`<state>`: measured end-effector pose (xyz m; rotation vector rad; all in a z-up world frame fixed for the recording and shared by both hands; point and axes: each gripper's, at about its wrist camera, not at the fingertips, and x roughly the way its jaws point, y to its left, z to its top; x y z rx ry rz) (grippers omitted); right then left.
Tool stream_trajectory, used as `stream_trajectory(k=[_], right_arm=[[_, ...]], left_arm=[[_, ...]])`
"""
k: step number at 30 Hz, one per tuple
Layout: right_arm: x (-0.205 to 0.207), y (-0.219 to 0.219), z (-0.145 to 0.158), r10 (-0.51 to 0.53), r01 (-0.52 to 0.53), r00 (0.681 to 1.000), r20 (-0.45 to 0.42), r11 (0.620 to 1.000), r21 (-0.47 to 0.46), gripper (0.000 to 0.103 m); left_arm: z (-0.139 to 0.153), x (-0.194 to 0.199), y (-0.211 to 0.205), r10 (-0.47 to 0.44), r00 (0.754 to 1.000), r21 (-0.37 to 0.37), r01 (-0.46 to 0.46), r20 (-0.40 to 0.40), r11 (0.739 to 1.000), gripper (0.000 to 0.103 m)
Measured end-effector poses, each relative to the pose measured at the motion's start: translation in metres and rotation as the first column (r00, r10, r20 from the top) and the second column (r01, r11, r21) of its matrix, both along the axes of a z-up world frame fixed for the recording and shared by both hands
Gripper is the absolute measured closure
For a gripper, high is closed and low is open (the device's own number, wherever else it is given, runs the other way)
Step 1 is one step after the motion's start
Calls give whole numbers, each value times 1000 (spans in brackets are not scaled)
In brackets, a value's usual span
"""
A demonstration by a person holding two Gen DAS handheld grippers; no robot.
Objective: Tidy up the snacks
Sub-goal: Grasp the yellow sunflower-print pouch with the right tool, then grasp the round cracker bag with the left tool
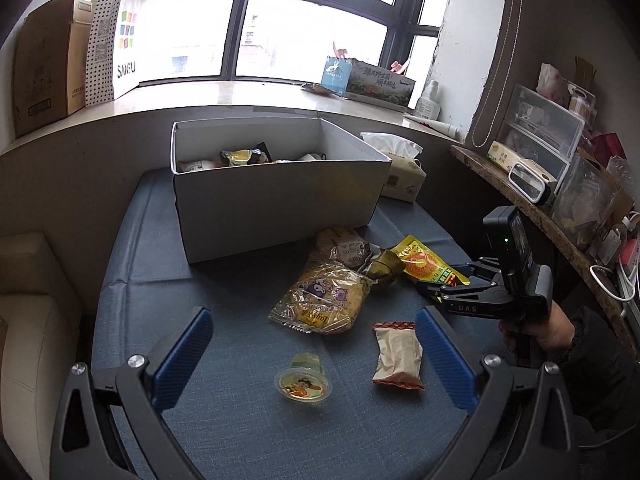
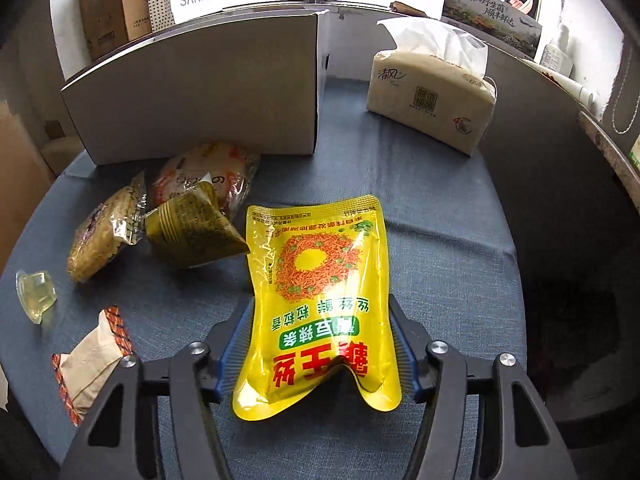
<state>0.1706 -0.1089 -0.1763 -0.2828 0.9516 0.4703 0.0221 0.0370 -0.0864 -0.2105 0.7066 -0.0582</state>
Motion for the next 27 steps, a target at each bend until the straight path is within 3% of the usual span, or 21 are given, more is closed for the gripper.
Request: stream_trajectory(k=[2,6,8,10,11,16,20,26,27], right_arm=[[-4,-3,1,17,-17,1000,-5,1000,12,53],[-9,-12,6,11,-11,1000,-8,999,45,59],[-13,-20,11,1,-1,1000,-5,997,71,62],[-19,-30,20,-13,13,1000,1,993,116,75],[-22,-36,26,-20,19,1000,1,989,150,77],[-41,-46,36,-28,22,998,50,991,133,80],[-57,-61,58,-53,36,996,69,973,230,80],[-75,-70,75,-65,39,994,85,961,274,80],[-75,-71,74,-66,41,994,82,960,278,80]], left_arm=[[-3,2,-1,-9,1000,-4,9,-7,1000,0],[-10,12,-5,-38,999,-4,37,-28,999,0],[-16,24,-9,-94,994,-14,93,-52,996,0],[-25,43,-14,-158,983,-27,156,-91,987,0],[-31,55,-16,-176,978,-26,174,-116,984,0],[-66,108,-25,-226,948,-17,228,-223,974,0],[-89,133,-31,-236,923,28,256,-305,966,0],[-99,143,-27,-252,910,11,271,-330,963,2],[-99,143,-27,-261,908,8,279,-329,960,8]])
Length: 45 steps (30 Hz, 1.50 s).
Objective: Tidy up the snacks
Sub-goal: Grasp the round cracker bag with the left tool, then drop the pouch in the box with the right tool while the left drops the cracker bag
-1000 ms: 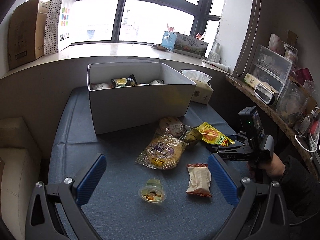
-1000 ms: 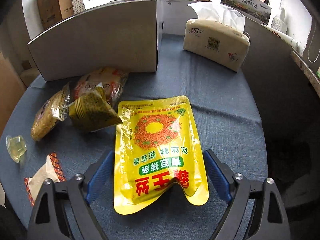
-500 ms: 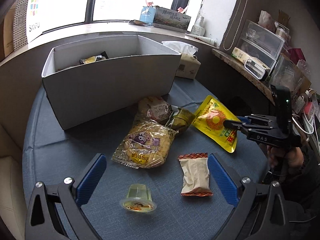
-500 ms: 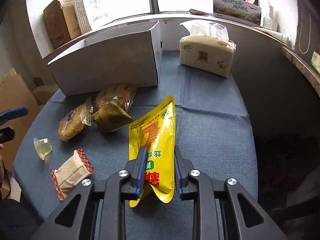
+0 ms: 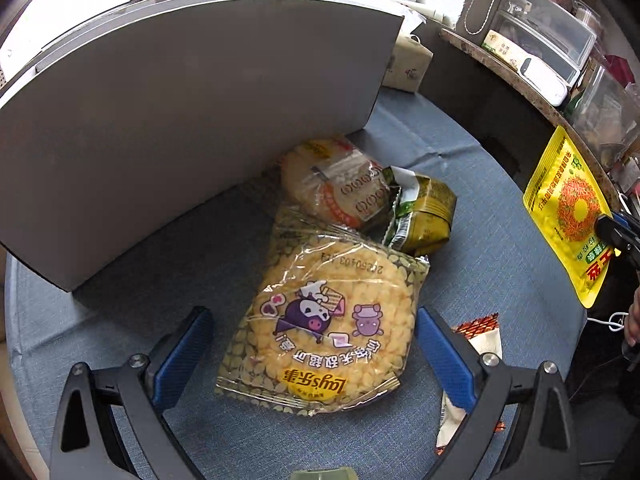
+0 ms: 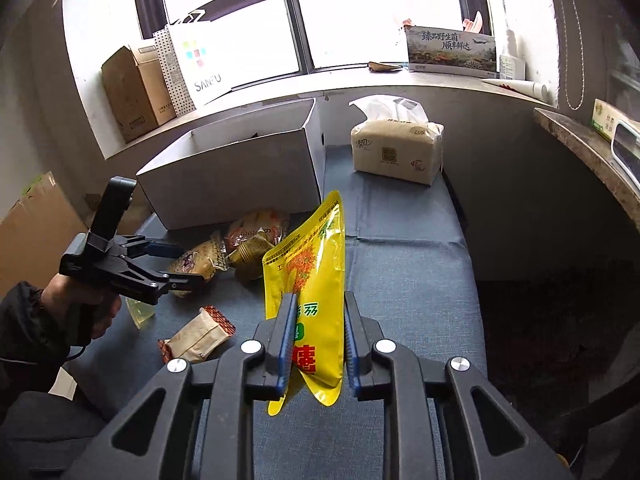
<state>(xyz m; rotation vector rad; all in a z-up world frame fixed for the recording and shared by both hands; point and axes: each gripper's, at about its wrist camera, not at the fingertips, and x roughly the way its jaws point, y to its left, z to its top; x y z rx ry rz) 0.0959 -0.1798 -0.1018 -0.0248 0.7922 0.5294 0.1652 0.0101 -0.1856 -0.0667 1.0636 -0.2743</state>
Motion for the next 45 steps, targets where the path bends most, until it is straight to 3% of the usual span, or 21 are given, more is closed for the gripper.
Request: stream_trajectory(k=[1,4,9,15,21,27,32,37,38,40,41,45], right_arm=[[0,-1,0,-4,4,1000,0,1000,5,80],[0,0,-1,-4,4,1000,-3,1000,13,80],[-2,2,4,10,-11,1000,6,999,44,80],[9,22,18,65,-66,998,16,986,152,80],[50,68,53,114,-124,991,65,973,194,80],[111,110,92,123,-144,987,101,958,246,80],[173,140,100,62,-76,996,65,968,239,80],[223,168,87,33,-35,999,13,979,202,79],[230,172,84,35,-36,999,9,980,195,76],[239,177,81,4,-4,1000,3,984,181,27],[240,175,80,-7,4,1000,15,980,197,0],[237,174,78,12,-11,1000,1,980,197,0]], left_arm=[[2,-1,0,-2,1000,14,2,14,1000,22],[5,-3,3,-7,1000,5,7,14,1000,24],[37,-34,15,53,988,-23,-50,144,998,24],[106,-88,36,162,918,-91,-138,362,986,24],[163,-77,76,274,841,-154,-228,467,961,24],[185,-10,109,340,835,-184,-287,433,940,24],[167,50,128,394,853,-198,-344,341,918,24],[141,88,136,441,861,-193,-402,254,895,22],[136,91,139,463,855,-190,-427,235,884,20],[129,90,148,500,841,-196,-465,208,863,0],[128,87,151,513,832,-209,-474,213,856,0],[126,76,161,517,826,-240,-467,225,851,0]])
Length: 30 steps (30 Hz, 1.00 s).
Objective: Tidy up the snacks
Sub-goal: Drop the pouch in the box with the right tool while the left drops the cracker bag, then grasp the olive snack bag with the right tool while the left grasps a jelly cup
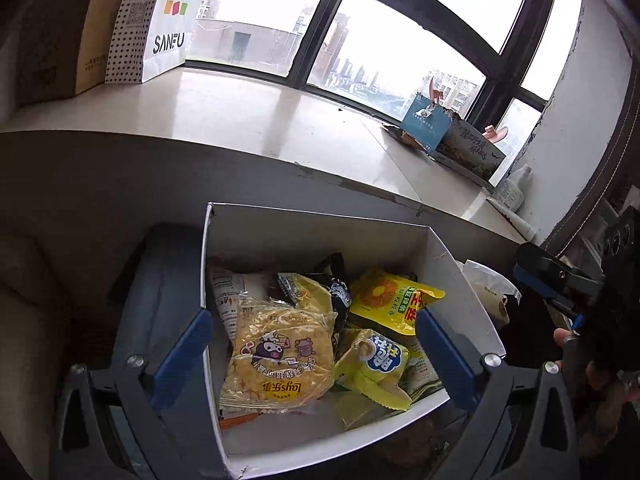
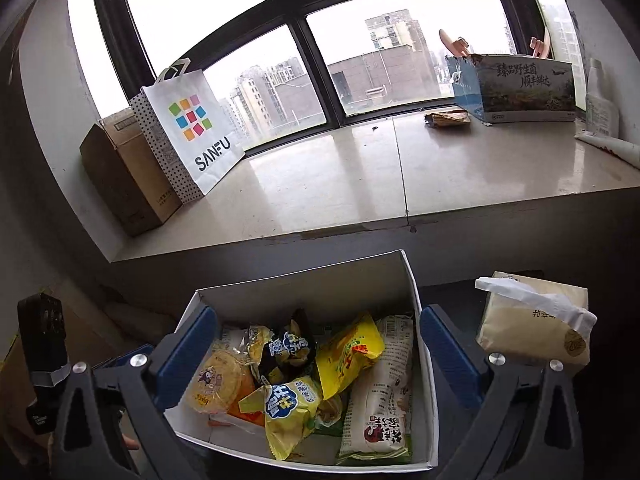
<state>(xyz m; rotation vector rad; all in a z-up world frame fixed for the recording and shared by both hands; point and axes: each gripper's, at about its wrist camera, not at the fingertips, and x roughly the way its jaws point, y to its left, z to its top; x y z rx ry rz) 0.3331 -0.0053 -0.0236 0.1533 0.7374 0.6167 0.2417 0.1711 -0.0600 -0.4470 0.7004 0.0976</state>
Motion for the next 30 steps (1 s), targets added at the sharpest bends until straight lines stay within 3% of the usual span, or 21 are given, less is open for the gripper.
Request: stream_trajectory(k=[7,13,18,20,23,30], right_arm=[[-24,1,5,38,-36,998,55,999,-28,0],[-63,-5,22,84,-78,986,142,996,-46,0],[-113,-24,40,140,-136,967,214,990,-31,0],[-135,-33,45,149,-142,956,251,989,-49,0],[-164,-52,46,143,-129,946,291,989,-69,0],[-220,-98,9,139,-121,962,237,989,-89,0]], left_arm=[[27,-37,-5,-26,995,67,20,92,998,0],[64,-89,-31,-108,970,170,70,220,983,0],[81,-136,-53,-145,946,198,89,289,976,0],[83,-155,-65,-169,936,236,97,309,967,0],[79,-177,-80,-179,941,273,98,289,957,0],[45,-227,-99,-194,947,226,137,255,965,0]])
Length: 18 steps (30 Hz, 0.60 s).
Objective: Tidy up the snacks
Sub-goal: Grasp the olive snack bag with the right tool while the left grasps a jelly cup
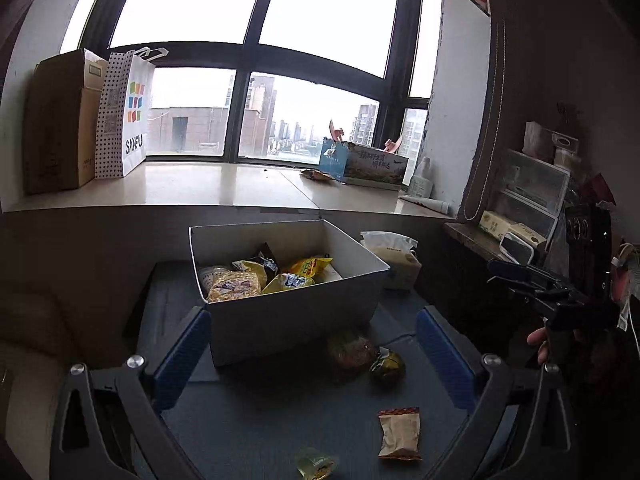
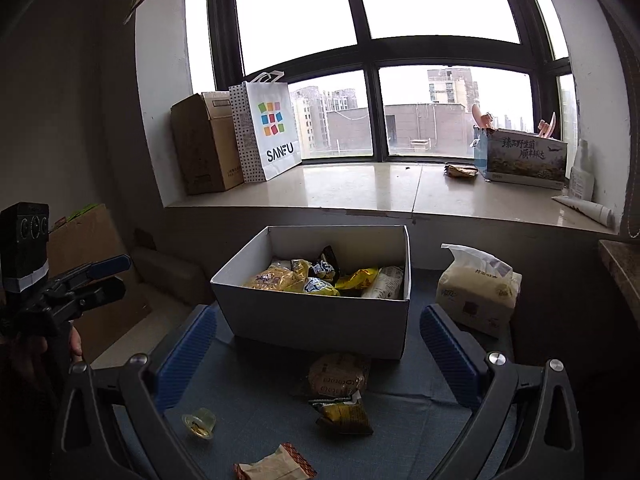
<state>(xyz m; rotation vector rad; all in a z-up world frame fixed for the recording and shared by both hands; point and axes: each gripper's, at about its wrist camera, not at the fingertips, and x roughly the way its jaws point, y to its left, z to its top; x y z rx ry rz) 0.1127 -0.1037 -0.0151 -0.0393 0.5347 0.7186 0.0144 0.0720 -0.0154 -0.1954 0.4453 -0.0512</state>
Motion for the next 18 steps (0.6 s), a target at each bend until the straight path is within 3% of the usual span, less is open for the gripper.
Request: stream_trajectory(k=[6,11,18], right_arm=[[-37,-35,-55,-100,96,990,-99,994,-46,0],[-44,-38,-83,-81,68,982,-171,994,-81,0],[-23,-10,-103,-44,15,980,-196,989,-147,0]], left_arm=[[-24,-21,-12,13,998,-20,-14,-56,1000,0],[-29,-20,-22,-6,996,8,7,-85,1000,0],[-40,-15,-36,-59,989,43,65,-133,997,0]])
